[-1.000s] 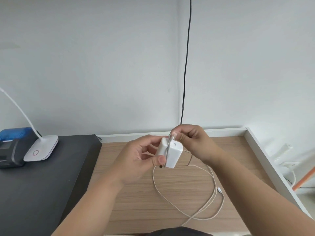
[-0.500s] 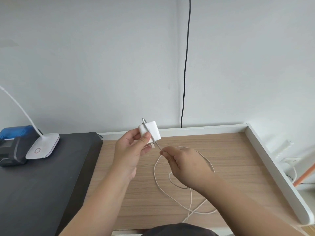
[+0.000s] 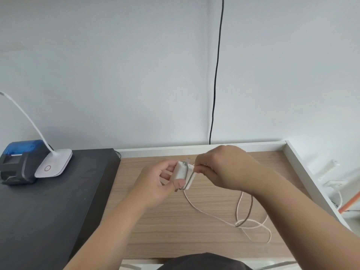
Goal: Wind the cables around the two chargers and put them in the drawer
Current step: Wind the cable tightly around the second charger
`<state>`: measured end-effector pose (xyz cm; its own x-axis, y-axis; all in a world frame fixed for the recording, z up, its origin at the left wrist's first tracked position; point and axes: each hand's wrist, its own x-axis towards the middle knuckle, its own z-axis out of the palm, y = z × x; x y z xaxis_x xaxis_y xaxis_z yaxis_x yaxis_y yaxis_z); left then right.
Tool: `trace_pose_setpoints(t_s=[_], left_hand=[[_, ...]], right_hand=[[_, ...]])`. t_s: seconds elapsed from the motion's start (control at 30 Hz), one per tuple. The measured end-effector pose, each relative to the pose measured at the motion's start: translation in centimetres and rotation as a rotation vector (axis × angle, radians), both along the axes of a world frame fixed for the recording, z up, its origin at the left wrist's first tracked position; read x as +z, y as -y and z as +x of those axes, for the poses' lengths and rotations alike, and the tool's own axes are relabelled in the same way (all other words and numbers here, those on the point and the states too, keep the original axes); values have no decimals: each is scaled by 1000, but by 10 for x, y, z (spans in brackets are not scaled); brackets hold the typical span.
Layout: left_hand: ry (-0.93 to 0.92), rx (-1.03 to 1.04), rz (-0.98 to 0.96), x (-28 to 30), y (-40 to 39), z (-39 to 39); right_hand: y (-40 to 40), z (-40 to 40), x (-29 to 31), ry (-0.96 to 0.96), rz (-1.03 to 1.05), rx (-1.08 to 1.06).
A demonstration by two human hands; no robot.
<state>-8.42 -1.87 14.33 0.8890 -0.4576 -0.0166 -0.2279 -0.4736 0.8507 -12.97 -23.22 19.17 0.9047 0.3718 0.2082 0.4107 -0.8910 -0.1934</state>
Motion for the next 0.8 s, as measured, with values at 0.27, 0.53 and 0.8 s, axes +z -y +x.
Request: trace_pose_setpoints(t_s=[0.27, 0.53, 0.8], left_hand=[[-76, -190, 2, 27, -16, -7], [-18, -253, -19, 38, -18, -19], [-40, -310, -193, 33, -11, -30]], right_hand=[[7, 9, -5, -19, 359, 75], [3, 10, -22, -576, 796, 115], [-2, 1, -35, -764, 1206, 153]])
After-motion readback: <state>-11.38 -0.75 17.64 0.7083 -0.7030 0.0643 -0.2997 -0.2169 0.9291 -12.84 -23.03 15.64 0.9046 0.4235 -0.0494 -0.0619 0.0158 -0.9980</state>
